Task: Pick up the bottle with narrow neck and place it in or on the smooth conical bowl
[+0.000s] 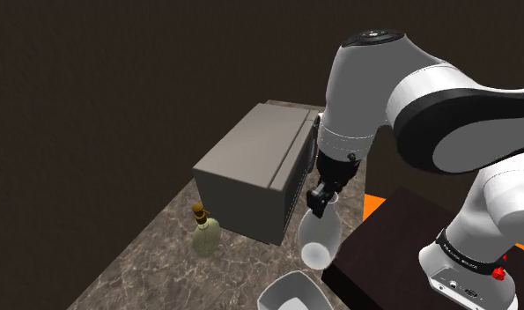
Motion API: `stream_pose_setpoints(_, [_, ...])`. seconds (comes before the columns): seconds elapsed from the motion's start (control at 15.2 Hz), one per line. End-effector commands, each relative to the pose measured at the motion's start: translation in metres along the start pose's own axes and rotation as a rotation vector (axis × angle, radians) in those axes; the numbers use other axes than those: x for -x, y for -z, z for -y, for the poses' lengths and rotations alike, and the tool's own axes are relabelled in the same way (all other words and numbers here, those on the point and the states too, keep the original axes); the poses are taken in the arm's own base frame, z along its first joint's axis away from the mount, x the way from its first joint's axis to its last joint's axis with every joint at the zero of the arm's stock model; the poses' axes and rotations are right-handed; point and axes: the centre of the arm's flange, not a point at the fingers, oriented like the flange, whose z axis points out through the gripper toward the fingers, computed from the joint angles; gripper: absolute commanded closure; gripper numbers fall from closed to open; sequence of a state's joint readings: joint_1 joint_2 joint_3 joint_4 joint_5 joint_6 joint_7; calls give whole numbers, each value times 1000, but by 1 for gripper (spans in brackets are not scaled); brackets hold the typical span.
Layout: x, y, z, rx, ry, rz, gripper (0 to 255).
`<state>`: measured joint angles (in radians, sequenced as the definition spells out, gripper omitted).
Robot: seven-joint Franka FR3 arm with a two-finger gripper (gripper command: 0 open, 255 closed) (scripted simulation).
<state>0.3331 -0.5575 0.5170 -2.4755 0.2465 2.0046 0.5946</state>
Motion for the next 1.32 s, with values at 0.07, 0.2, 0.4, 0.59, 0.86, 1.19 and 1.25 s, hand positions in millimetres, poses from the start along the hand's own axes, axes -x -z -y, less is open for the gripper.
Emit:
stream_pose_setpoints(0.07, [7, 9, 35, -1, -2, 0, 255])
stream_pose_setpoints(0.2, [13, 15, 60, -1, -2, 0, 255])
stream_pose_setpoints(0.4, [24, 24, 100, -1, -2, 0, 255])
stream_pose_setpoints(0.59, [25, 8, 100, -1, -2, 0, 255])
stream_pose_setpoints(0.86, [26, -13, 100, -1, -2, 0, 255])
stream_pose_setpoints(1.19, [27, -39, 100, -1, -2, 0, 255])
stream_pose_setpoints(1.25, [27, -45, 100, -1, -2, 0, 255])
